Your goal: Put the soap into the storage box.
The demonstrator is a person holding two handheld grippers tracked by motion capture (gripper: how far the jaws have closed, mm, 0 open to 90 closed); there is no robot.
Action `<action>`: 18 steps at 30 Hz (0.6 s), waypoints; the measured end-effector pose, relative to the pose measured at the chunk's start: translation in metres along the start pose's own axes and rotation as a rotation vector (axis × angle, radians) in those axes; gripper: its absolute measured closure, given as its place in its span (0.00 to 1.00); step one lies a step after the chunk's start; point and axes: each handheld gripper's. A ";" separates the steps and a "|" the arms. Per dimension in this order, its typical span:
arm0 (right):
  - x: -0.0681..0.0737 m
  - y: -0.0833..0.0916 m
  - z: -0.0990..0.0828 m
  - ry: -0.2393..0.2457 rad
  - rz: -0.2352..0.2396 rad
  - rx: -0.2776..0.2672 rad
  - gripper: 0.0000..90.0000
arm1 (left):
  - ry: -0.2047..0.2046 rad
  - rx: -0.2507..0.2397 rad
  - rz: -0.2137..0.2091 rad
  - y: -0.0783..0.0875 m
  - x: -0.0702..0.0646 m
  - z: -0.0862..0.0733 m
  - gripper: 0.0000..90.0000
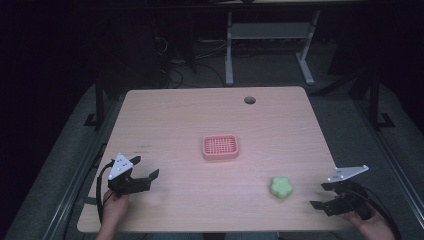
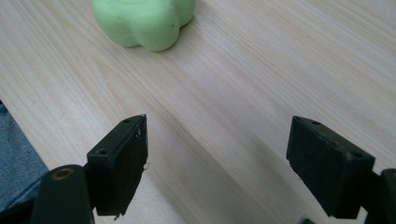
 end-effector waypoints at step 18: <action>0.017 -0.003 0.020 0.074 -0.012 0.021 0.23 | 0.005 -0.003 -0.008 0.002 -0.002 0.000 0.16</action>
Point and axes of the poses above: each handheld gripper's, and its own axes: y roughly backward along the jaws, z roughly out of its top, x roughly to its left, and after that the axes turned 1 degree about -z, right-handed
